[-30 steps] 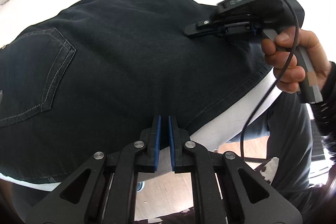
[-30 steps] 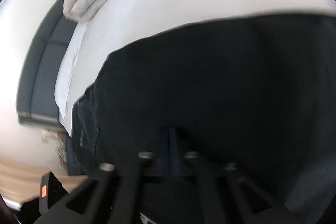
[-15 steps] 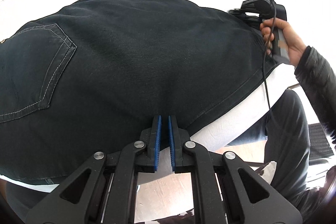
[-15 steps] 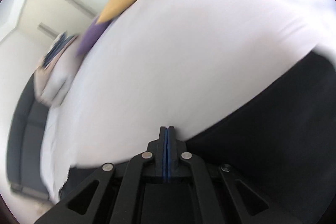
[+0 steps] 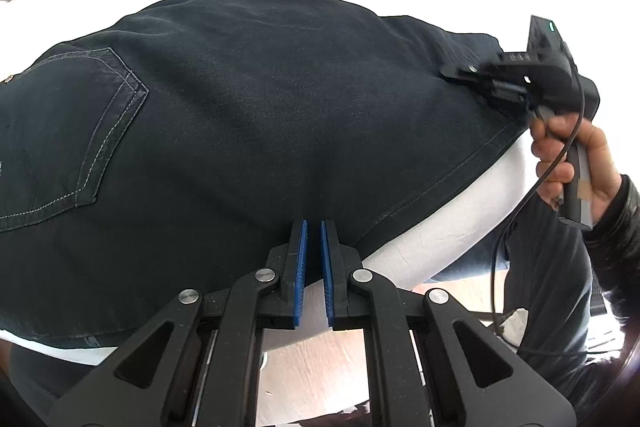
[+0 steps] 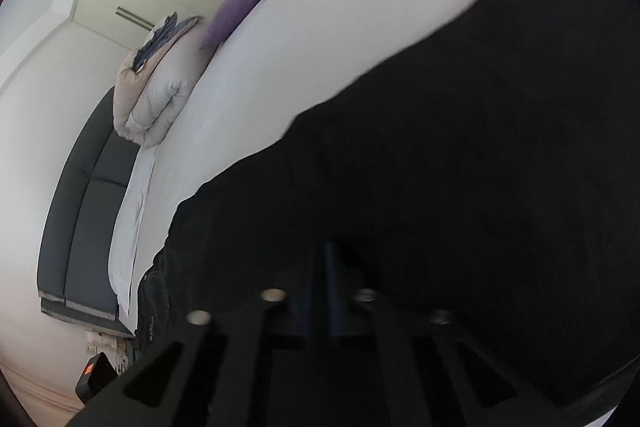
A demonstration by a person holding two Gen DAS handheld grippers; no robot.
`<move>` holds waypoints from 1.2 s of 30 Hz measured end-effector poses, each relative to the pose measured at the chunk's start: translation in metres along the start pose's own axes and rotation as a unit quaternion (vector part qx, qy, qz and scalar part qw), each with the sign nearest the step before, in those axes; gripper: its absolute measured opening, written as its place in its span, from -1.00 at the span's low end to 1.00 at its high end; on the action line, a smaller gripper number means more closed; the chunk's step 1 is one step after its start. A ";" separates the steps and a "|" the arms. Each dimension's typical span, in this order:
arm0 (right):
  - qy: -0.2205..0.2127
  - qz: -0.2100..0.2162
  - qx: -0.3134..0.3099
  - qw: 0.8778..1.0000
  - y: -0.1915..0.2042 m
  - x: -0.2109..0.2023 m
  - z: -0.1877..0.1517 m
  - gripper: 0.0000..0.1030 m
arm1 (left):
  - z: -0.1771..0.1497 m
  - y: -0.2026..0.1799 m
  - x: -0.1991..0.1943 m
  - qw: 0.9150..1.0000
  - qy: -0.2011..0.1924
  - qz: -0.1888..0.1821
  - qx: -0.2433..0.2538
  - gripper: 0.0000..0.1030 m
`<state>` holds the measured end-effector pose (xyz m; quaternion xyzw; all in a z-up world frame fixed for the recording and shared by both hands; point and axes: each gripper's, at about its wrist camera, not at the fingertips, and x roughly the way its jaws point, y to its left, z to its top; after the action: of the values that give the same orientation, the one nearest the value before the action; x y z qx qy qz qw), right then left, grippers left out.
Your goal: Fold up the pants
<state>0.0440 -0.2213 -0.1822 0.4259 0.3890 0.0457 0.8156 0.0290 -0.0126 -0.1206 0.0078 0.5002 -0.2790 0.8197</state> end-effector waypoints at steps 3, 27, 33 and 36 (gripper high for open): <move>-0.063 -0.028 0.025 0.997 -0.040 -0.049 0.017 -1.00 | 0.000 -0.001 0.000 1.000 -0.002 0.000 -0.002 -0.87; 0.098 0.071 0.005 0.993 0.099 0.095 -0.039 -0.89 | 0.096 0.064 0.017 0.996 -0.007 -0.058 -0.064 -0.86; 0.068 0.053 0.061 0.994 0.029 0.078 0.018 -1.00 | 0.097 0.127 0.023 0.991 -0.008 -0.056 -0.121 -0.87; 0.015 0.058 0.113 0.992 -0.012 0.047 0.037 -1.00 | 0.090 0.163 0.014 0.986 -0.021 -0.064 -0.149 -0.89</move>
<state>0.0978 -0.2342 -0.2066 0.5365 0.3788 0.0548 0.7521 0.1831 0.0920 -0.1304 -0.1528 0.5181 -0.2530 0.8026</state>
